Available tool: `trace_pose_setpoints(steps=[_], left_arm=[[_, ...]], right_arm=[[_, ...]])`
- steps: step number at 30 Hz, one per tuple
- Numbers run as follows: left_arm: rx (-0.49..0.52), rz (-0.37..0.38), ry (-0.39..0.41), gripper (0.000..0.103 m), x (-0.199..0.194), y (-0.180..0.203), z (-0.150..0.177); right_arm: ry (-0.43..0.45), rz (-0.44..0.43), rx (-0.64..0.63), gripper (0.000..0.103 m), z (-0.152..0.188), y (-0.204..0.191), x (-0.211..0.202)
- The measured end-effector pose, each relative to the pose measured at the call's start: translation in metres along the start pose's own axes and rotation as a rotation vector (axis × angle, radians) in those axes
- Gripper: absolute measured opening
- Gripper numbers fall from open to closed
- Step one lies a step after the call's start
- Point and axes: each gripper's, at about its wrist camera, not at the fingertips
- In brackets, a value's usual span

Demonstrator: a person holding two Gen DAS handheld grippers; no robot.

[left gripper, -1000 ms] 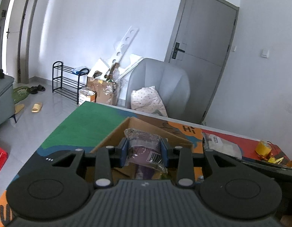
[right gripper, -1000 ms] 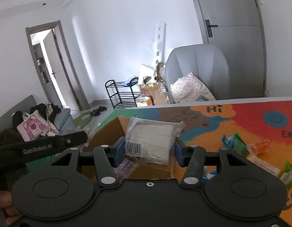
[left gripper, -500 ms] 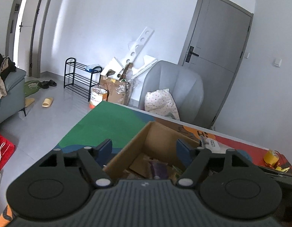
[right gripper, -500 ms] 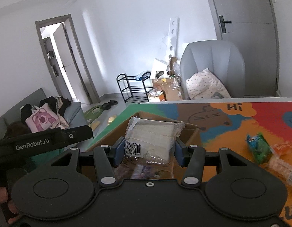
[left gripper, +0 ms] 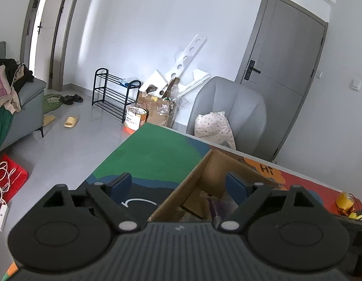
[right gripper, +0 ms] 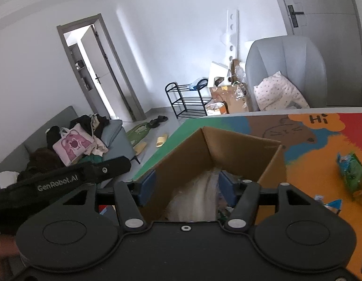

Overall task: Organize snacks
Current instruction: 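Open the right tool over the box while the left tool withdraws, then grasp the red chocolate bar with the left tool while the right tool grasps the green snack pack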

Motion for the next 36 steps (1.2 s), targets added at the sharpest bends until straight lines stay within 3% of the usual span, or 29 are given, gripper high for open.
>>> trace_pose_setpoints(steps=[4, 17, 25, 36], left_arm=[[0.006, 0.001, -0.019, 0.088, 0.002, 0.007, 0.005], [0.083, 0.081, -0.02, 0.098, -0.012, 0.044, 0.023], [0.121, 0.109, -0.034, 0.098, -0.017, 0.073, 0.035], [0.174, 0.166, -0.026, 0.098, -0.028, 0.11, 0.051]], right_arm=[[0.018, 0.032, 0.02, 0.061, 0.002, 0.009, -0.012], [0.069, 0.158, 0.074, 0.079, 0.015, 0.045, -0.057], [0.101, 0.222, 0.111, 0.09, 0.025, 0.07, -0.085], [0.139, 0.278, 0.146, 0.091, 0.039, 0.104, -0.121]])
Point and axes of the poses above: each gripper's, at about its wrist camera, not at the fingertips, and x roughly the way its jaws point, y to its right, z to its underside, and after that the axes turned 6 degrees about -z, right-handed
